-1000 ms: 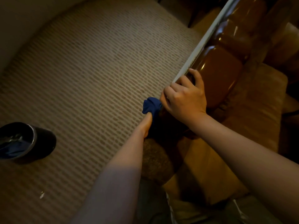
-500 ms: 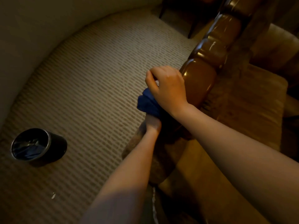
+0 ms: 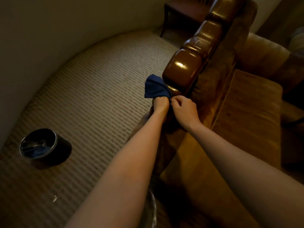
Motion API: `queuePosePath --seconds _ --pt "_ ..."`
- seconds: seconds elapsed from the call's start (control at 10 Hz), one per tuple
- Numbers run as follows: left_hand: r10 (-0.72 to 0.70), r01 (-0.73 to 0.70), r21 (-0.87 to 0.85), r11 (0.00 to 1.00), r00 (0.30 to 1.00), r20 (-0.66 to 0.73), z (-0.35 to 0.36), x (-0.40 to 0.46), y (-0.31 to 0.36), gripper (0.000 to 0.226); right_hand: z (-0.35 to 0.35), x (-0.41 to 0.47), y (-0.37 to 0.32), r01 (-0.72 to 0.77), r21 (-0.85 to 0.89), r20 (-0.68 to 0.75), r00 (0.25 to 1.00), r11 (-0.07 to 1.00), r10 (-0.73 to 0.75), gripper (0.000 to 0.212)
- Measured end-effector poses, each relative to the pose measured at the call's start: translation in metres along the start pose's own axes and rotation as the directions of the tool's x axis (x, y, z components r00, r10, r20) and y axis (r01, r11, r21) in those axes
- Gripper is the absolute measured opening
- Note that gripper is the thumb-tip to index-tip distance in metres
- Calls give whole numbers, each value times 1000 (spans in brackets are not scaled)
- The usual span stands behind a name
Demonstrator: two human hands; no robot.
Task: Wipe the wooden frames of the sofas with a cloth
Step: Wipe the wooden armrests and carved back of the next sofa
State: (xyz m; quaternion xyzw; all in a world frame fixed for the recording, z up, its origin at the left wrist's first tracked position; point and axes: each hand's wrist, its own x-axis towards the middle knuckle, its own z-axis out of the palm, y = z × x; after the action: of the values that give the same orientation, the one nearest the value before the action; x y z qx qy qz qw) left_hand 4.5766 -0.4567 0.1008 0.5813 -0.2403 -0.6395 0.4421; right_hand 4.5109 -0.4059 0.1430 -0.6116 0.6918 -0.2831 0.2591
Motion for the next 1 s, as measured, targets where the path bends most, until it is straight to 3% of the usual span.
queuePosePath --seconds 0.2,0.3,0.4,0.5,0.6,0.7,0.8,0.9,1.0 --pt "-19 -13 -145 989 977 -214 13 54 16 27 20 47 -15 -45 337 -290 945 940 149 22" --pt "-98 100 -1 995 980 -172 -4 88 1 42 37 72 -23 -43 444 -341 915 895 214 22" --pt "-158 171 211 962 985 -73 -25 114 -27 39 63 80 -16 -79 509 -278 927 857 250 28" --pt "-147 129 416 900 989 11 -45 139 -63 36 91 71 10 -111 515 -307 902 850 303 35" --pt "-163 141 376 916 986 29 -60 153 -98 24 114 54 40 -182 510 -329 862 841 386 37" --pt "-233 215 399 892 972 -2 -70 162 -122 18 129 41 64 -244 481 -280 867 842 412 37" --pt "-239 213 277 937 969 65 -71 171 -129 30 135 37 71 -323 447 -235 857 834 458 35" --pt "-309 291 136 947 941 141 -67 151 -88 45 133 42 53 -359 433 -213 850 827 481 33" --pt "-339 311 158 937 921 191 -61 134 -50 51 126 54 24 -361 455 -257 822 814 508 32"
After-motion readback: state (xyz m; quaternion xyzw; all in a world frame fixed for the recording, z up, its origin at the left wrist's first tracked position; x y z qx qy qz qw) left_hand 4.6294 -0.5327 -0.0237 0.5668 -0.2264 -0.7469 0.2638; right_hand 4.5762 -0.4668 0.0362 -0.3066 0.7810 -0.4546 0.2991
